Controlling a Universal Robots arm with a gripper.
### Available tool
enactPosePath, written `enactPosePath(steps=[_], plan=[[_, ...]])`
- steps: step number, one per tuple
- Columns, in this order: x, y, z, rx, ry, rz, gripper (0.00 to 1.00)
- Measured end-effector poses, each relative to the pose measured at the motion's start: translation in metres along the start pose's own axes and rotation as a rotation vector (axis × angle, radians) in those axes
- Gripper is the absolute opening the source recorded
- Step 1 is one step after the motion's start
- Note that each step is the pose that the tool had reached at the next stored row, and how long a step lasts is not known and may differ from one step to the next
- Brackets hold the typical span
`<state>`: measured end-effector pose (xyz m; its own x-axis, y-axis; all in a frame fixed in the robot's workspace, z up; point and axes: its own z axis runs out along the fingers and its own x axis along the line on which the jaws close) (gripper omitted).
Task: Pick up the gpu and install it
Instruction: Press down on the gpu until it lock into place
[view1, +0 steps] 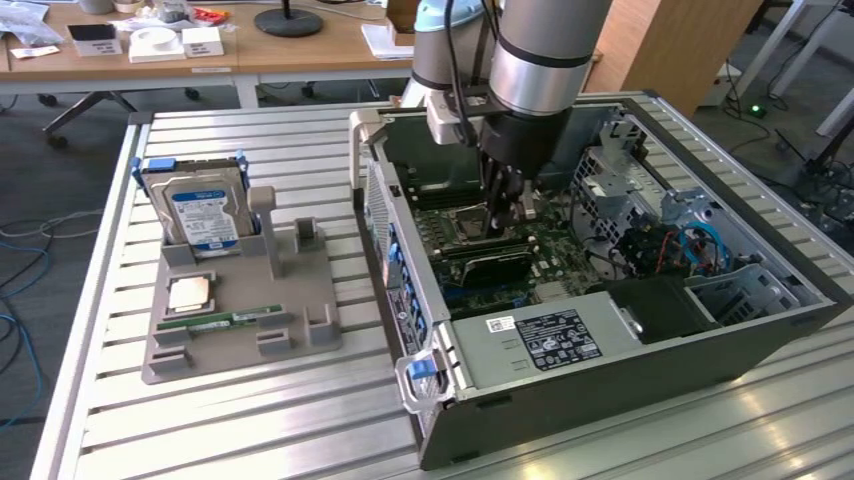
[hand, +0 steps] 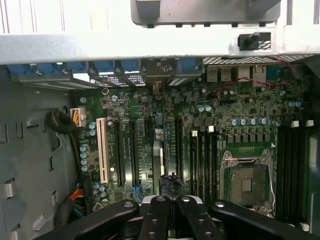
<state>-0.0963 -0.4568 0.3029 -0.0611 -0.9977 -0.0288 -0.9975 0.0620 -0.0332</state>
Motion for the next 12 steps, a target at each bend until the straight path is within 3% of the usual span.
enactPosePath(steps=[6, 12], plan=[[0.0003, 0.0003, 0.0092, 0.0000, 0.0000, 0.000, 0.11], [0.0003, 0.0004, 0.0116, 0.0000, 0.0002, 0.000, 0.11]])
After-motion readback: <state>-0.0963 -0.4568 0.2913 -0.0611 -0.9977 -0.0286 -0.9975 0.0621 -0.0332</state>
